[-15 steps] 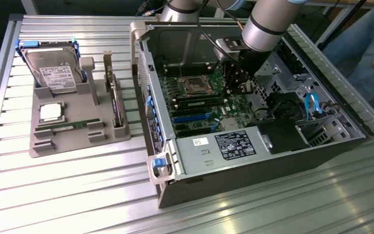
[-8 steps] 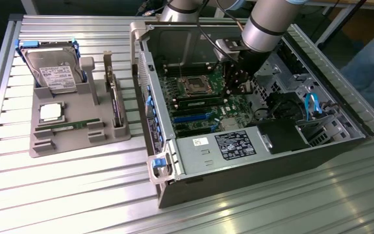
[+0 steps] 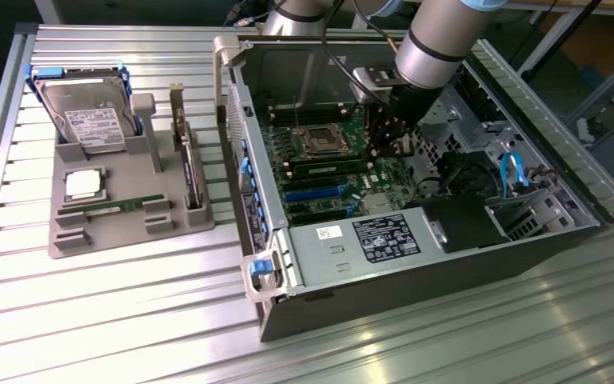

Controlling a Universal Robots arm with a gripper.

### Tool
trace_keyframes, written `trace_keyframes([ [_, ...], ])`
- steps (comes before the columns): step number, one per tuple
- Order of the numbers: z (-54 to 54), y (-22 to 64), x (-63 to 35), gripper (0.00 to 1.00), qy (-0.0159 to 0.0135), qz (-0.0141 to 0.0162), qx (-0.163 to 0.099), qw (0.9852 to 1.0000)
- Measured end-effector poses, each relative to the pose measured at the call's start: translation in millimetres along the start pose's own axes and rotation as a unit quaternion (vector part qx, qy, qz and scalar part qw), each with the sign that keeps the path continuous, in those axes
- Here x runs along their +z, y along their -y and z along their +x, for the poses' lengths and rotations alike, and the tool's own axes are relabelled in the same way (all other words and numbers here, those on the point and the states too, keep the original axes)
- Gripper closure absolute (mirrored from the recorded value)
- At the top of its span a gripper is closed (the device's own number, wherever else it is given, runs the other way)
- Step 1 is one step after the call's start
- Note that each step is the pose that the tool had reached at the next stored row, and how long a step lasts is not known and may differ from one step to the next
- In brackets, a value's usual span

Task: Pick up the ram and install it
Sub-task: 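Press down the ram until it locks into place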

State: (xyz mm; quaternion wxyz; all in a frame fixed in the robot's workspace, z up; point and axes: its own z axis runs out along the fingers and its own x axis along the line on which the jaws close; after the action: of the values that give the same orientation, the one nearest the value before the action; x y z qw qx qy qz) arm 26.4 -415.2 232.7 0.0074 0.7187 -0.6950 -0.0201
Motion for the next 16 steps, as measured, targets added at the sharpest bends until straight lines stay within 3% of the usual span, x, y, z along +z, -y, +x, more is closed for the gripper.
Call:
trace_keyframes([
  [16, -0.1, 0.0, -1.3, 0.9, 0.0003, 0.0001, 0.0, 1.0],
])
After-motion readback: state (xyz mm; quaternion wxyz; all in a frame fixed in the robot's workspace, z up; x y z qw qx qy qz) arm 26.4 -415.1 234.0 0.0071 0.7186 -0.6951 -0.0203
